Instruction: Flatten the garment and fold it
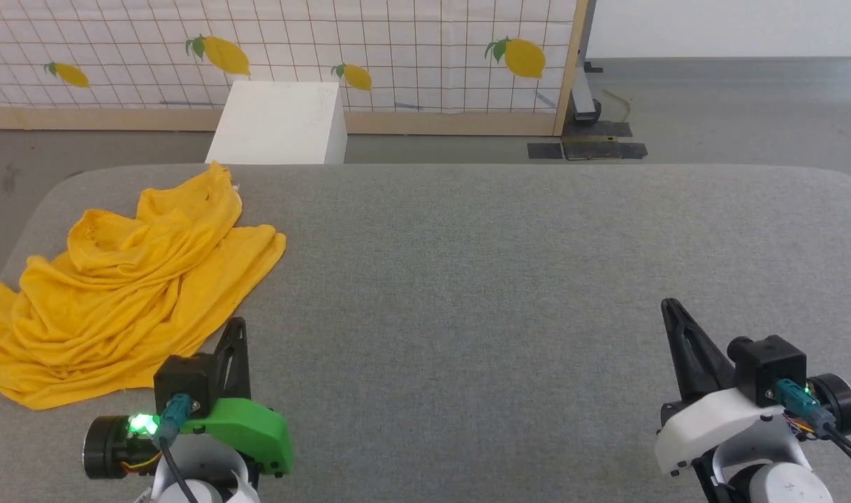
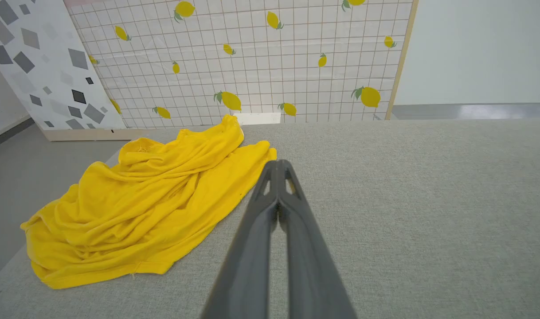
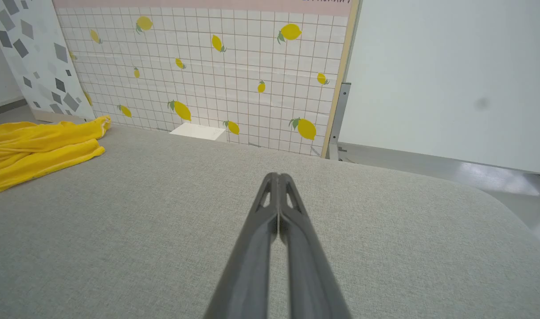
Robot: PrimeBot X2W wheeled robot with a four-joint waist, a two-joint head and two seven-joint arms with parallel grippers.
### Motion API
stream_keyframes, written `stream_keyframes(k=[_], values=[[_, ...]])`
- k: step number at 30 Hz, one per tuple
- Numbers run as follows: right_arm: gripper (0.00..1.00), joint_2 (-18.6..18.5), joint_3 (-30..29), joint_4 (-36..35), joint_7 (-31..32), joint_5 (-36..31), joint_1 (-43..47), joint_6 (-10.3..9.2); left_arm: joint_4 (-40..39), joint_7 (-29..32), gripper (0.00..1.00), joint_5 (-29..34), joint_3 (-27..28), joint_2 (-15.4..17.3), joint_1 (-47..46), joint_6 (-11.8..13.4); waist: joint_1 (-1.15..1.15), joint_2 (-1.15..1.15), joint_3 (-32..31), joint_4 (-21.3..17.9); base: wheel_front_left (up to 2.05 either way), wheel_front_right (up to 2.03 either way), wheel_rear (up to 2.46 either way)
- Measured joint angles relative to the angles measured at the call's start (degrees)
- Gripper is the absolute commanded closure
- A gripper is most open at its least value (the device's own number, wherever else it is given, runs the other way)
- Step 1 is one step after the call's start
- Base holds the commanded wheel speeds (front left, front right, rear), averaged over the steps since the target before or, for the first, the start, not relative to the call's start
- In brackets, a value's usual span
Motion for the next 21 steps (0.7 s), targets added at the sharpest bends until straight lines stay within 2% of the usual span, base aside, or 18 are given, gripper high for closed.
stream_keyframes(k=[7,8,21], values=[[1.0,0.0,0.0,0.0,0.0,0.0,0.0,0.0,0.0,0.0,1.0,0.0,0.0,0.0,0.0,0.0,0.0,0.0,0.0,0.0,0.0,0.0,0.0],[0.0,0.0,0.0,0.0,0.0,0.0,0.0,0.0,0.0,0.0,0.0,0.0,0.0,0.0,0.0,0.0,0.0,0.0,0.0,0.0,0.0,0.0,0.0],[0.0,0.0,-0.6,0.8,-0.6,1.0,0.0,0.0,0.8,-0.7,0.0,-0.9,-0.5,0.0,0.0,0.0,0.0,0.0,0.0,0.0,0.0,0.0,0.0]])
